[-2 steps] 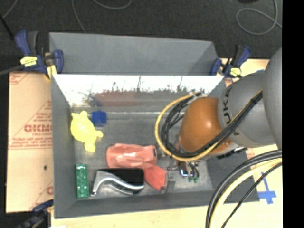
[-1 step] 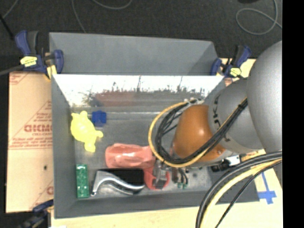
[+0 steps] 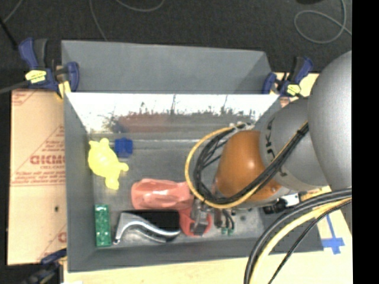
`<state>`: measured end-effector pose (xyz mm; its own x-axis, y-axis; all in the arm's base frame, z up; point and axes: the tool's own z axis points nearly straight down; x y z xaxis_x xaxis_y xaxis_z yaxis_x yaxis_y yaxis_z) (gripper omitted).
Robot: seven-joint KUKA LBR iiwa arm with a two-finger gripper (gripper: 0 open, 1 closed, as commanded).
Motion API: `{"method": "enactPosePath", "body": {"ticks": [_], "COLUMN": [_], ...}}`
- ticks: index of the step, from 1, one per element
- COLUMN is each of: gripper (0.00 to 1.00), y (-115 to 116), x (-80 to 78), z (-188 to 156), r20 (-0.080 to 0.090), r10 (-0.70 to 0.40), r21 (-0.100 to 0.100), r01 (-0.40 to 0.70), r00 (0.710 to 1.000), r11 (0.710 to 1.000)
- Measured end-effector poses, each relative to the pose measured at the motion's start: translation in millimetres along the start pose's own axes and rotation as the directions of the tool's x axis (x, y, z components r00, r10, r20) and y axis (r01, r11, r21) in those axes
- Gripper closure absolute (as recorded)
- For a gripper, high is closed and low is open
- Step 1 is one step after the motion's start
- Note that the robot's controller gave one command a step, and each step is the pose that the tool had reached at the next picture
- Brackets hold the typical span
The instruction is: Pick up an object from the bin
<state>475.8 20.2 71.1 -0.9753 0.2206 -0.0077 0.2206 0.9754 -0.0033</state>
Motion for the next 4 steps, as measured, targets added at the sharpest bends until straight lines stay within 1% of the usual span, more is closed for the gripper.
{"method": "enactPosePath", "body": {"ticks": [2,3,4], "gripper": [1.00,1.00,1.00], "y": [0,0,0], "x": [-0.2,0.2,0.9], "z": [-3,-9,-21], "r20": [0.002,0.000,-0.003], "r10": [-0.001,-0.001,-0.002], "r21": [0.000,0.000,0.000], "r01": [0.001,0.001,0.002], "r00": [1.000,1.000,1.000], "r11": [1.000,1.000,1.000]}}
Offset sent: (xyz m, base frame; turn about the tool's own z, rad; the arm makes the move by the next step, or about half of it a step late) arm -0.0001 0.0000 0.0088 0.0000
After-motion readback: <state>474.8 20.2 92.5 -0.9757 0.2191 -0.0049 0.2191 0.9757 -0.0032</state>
